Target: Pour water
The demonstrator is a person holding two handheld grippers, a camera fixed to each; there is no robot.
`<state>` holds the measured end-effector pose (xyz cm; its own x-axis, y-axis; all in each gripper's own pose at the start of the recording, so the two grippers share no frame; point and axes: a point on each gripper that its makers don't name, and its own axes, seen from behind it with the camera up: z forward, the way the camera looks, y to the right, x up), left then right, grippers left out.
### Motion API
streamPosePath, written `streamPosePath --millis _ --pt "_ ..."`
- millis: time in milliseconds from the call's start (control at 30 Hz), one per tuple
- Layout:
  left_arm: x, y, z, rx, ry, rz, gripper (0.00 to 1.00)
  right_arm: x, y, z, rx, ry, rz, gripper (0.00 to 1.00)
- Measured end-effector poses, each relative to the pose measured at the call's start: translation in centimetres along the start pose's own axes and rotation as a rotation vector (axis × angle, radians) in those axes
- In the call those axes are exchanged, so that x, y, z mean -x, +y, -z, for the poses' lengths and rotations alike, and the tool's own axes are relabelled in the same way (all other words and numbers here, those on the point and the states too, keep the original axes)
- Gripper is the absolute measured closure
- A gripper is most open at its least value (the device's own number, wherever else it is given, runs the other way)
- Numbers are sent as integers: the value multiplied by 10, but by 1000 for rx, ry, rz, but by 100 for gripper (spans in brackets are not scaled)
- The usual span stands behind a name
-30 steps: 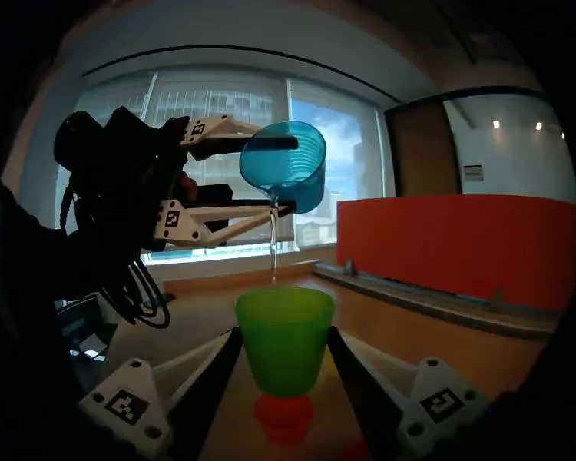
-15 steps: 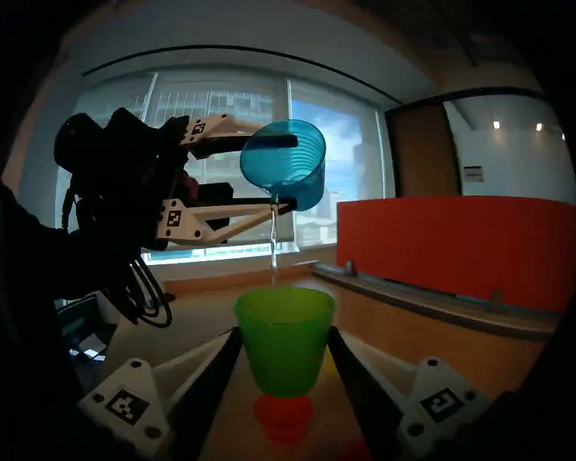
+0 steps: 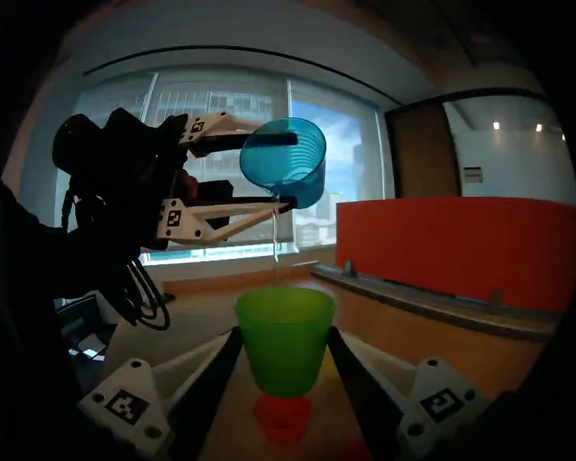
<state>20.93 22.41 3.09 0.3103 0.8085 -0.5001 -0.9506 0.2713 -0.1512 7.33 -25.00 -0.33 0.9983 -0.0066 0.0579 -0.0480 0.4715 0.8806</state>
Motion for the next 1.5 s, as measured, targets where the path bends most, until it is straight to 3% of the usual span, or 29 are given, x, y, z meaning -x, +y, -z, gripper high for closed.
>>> streamPosePath --millis 1100,1300,1500 --pt "-6 -15 -1 -13 0 -74 19 -4 1 1 6 5 7 15" --pt "-6 -4 0 -12 -1 -85 19 -4 2 2 7 4 10 15" --pt "-10 -3 0 -16 3 -103 19 -4 2 2 9 4 9 15"
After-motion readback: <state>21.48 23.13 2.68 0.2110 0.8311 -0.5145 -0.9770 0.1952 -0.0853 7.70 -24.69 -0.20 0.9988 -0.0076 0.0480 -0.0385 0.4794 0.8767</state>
